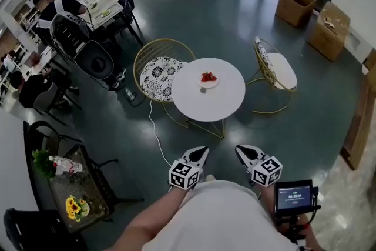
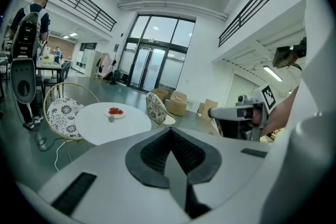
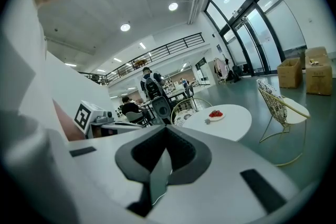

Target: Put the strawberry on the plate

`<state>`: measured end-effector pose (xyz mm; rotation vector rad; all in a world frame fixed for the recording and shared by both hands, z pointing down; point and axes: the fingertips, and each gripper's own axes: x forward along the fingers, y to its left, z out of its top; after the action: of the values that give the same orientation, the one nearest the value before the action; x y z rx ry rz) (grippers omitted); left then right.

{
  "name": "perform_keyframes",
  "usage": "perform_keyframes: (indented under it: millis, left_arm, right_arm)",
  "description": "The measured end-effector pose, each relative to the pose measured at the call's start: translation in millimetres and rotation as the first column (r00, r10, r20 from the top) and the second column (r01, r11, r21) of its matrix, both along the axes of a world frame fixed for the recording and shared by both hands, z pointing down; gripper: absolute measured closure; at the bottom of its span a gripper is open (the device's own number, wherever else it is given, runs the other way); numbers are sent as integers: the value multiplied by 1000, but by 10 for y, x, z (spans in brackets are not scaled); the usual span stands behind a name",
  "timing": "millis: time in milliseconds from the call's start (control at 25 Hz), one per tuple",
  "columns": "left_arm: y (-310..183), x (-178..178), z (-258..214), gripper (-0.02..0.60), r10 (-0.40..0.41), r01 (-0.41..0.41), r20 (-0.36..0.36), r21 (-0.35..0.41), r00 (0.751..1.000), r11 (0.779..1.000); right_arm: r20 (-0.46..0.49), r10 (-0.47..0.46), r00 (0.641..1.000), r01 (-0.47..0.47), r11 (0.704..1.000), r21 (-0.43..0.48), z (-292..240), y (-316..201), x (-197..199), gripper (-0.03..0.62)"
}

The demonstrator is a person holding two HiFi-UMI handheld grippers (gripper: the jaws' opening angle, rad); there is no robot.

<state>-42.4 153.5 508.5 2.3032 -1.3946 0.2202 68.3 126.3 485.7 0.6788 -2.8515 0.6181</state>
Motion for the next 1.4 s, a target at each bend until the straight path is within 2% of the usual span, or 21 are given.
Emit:
perform_keyframes:
  millis: [240,520,920,1400]
  left_arm:
    - [-145,-311,8,575,-33,33,0,2,999,999]
    - [-115,-508,53,575,-62,62,-7,-14,998,998]
    - [-82,-684,113,575,-100,100,-4,-34,995,994]
    - [-491,-769,102,575,-117,117,11,-45,993,992]
  right_arm:
    - [-11,-22,1000,22,1000,-3,23,-165,-271,588]
    - [-19,-47,999,47,999,-16,31,-205,-475,588]
    - [-25,-98,995,97,994,-59,153,-156,-693,588]
    - [-19,-129,992,127,989,-69,154,-609,-804,588]
